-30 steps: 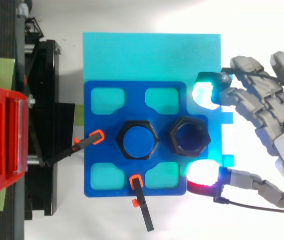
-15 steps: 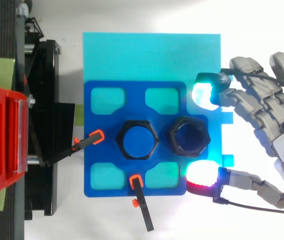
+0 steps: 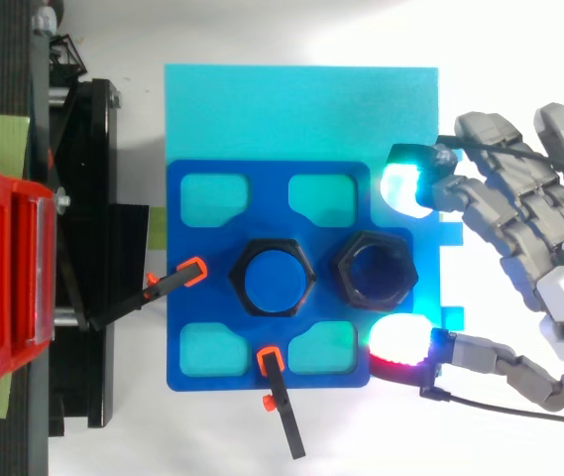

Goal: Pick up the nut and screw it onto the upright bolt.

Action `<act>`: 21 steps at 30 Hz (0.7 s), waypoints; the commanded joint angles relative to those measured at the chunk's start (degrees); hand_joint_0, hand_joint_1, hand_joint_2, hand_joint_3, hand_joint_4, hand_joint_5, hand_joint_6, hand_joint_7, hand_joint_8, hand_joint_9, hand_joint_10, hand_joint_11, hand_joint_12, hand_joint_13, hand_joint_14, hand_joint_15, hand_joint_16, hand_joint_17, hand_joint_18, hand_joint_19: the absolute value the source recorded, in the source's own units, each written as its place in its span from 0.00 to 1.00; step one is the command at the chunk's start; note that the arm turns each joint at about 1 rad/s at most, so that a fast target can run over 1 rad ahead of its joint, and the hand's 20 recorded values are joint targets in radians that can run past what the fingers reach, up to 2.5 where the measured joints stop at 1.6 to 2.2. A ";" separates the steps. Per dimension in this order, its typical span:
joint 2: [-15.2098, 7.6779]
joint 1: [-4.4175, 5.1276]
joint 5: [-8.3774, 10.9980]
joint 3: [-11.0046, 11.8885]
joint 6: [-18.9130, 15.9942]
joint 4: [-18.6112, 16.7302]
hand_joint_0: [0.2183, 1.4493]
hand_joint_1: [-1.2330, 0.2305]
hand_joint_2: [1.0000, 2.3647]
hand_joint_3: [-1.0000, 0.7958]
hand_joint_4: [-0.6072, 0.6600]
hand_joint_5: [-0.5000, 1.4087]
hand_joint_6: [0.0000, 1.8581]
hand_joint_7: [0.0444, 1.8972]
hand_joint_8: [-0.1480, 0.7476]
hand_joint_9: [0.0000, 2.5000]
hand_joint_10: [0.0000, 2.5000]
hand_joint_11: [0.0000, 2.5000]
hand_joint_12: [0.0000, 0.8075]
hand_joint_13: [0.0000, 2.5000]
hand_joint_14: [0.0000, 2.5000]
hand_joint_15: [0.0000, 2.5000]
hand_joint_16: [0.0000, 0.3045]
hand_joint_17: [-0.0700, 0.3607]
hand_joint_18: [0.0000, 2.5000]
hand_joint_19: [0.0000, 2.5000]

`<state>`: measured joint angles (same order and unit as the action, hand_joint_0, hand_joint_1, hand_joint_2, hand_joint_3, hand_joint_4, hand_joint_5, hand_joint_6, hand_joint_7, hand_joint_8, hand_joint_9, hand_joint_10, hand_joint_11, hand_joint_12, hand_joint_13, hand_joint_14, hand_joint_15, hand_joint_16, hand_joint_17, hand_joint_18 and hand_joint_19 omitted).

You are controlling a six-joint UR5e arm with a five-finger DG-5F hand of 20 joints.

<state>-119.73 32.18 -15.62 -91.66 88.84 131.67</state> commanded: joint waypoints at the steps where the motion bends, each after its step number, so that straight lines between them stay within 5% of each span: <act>1: -0.07 -0.18 -0.11 -0.01 -0.07 0.16 0.13 0.36 0.00 0.28 0.67 0.13 0.27 0.41 0.53 0.10 0.00 0.00 0.50 0.10 0.00 0.00 0.17 0.44 0.05 0.00; 21: -0.07 -0.27 -1.96 -0.01 -6.40 4.30 0.18 0.34 0.00 0.28 0.65 0.13 0.27 0.40 0.50 0.10 0.00 0.00 0.46 0.09 0.00 0.00 0.15 0.40 0.04 0.00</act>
<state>-119.79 31.90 -16.97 -91.67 84.05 134.78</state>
